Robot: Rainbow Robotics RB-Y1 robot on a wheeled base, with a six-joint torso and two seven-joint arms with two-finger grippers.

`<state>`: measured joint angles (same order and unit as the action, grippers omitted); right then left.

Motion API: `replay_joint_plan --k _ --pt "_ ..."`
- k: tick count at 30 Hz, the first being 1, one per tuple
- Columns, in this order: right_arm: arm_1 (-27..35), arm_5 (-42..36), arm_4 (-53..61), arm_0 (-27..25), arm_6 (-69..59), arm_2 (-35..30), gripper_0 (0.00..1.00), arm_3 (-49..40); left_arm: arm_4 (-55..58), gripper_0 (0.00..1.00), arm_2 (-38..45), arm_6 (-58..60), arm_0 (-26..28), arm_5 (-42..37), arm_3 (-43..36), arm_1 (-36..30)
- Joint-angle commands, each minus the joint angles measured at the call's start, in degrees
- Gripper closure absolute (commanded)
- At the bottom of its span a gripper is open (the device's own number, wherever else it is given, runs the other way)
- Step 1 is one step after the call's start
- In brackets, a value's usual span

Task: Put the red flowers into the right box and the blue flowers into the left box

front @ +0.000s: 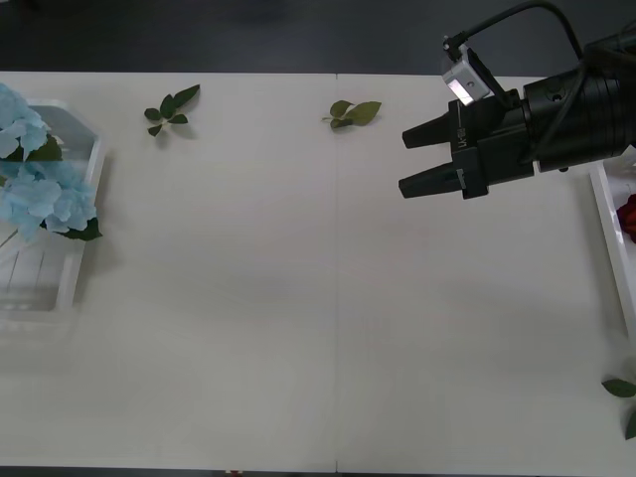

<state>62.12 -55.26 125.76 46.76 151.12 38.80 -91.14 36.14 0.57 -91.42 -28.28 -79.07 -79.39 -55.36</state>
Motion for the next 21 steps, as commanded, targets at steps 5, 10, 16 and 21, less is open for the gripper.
replay_joint_plan --k 5,10,16,21 --pt "0.5 -0.3 0.4 0.6 -1.6 -0.6 0.15 -1.5 -4.2 1.0 -7.2 -0.6 -2.9 11.7 6.9 -1.2" --pt "0.5 -0.3 0.4 0.6 -1.6 -0.6 0.16 -1.5 -4.5 1.0 -10.2 -0.3 -3.2 14.7 10.2 -1.2" --pt "0.5 -0.3 0.4 0.6 -1.6 -0.6 0.15 -1.5 -4.3 0.27 -10.9 -0.1 -3.2 13.3 10.3 -1.2" --pt "0.5 -0.3 0.4 0.6 -1.6 -0.6 0.15 -1.5 -2.1 0.0 -9.0 -0.5 -3.2 12.7 9.6 -1.2"
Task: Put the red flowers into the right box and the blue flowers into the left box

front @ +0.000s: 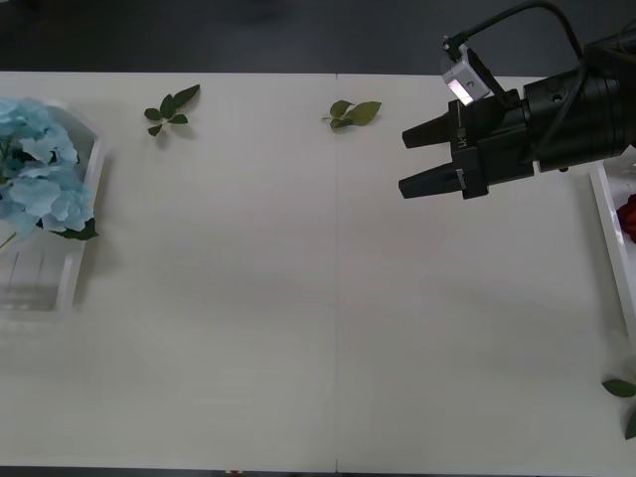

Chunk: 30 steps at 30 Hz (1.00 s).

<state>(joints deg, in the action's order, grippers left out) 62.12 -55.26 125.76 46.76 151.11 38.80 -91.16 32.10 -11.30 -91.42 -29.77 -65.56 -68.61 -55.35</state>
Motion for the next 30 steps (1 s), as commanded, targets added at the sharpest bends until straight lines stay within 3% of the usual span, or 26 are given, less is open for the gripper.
replay_joint_plan --k 1,11,18,24,30 --pt "0.5 -0.3 0.4 0.6 -1.6 -0.6 0.15 -1.5 2.9 0.0 3.7 -0.7 -1.6 -1.5 -1.5 -1.3" --pt "0.5 -0.3 0.4 0.6 -1.6 -0.6 0.15 -1.5 12.5 0.0 18.6 -15.1 -1.7 -13.7 -7.0 -1.3" --pt "0.5 -0.3 0.4 0.6 -1.6 -0.6 0.15 -1.5 24.1 0.0 28.5 -34.1 -1.6 -23.2 -10.8 -1.3" --pt "0.5 -0.3 0.4 0.6 -1.6 -0.6 0.15 -1.5 39.7 0.0 29.7 -48.1 -1.6 -27.9 -10.9 -1.3" --pt "0.5 -0.3 0.4 0.6 -1.6 -0.6 0.15 -1.5 55.4 0.0 24.1 -61.6 -1.5 -29.8 -10.9 -1.5"
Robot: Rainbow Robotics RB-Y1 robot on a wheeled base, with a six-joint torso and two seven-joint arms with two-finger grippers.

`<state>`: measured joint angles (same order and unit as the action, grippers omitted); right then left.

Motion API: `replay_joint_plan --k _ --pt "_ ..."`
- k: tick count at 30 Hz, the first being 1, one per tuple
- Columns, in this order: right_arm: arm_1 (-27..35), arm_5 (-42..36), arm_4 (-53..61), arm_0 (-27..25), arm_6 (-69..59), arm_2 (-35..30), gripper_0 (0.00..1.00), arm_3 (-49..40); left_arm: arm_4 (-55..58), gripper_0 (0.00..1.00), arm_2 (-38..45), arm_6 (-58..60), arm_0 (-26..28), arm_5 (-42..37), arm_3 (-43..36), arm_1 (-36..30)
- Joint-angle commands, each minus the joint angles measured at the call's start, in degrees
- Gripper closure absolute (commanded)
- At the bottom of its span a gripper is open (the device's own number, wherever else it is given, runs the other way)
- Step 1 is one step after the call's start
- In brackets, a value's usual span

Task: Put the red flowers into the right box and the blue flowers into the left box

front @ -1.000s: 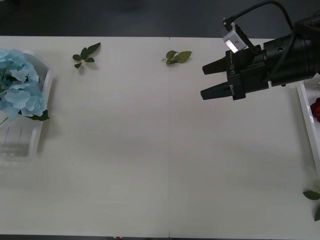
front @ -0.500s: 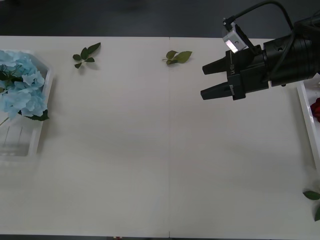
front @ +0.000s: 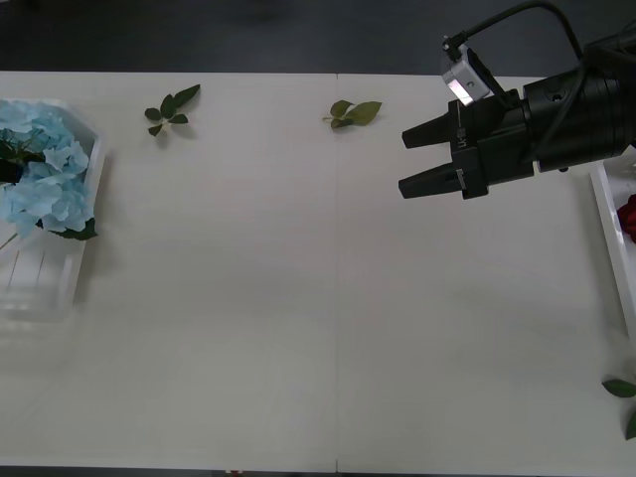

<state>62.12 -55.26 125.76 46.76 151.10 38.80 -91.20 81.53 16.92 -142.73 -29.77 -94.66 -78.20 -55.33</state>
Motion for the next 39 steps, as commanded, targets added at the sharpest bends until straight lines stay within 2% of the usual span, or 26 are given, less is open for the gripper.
replay_joint_plan --k 1,9,17,25,39 --pt "0.5 -0.3 0.4 0.6 -1.6 -0.6 0.16 -1.4 9.2 0.0 -5.8 -12.3 -1.5 -0.6 -1.3 -1.6" --pt "0.5 -0.3 0.4 0.6 -1.6 -0.6 0.16 -1.4 26.7 0.0 -18.8 -12.3 -1.7 1.8 -3.8 -3.1" --pt "0.5 -0.3 0.4 0.6 -1.6 -0.6 0.15 -1.4 34.0 0.0 -27.6 -12.3 -1.7 7.8 -9.5 -3.0" --pt "0.5 -0.3 0.4 0.6 -1.6 -0.6 0.16 -1.4 34.2 0.0 -29.7 -12.3 -0.9 12.5 -11.4 -3.0" --pt "0.5 -0.3 0.4 0.6 -1.6 -0.6 0.15 -1.4 34.2 0.0 -29.6 -12.3 -0.9 12.6 -11.4 -3.0"
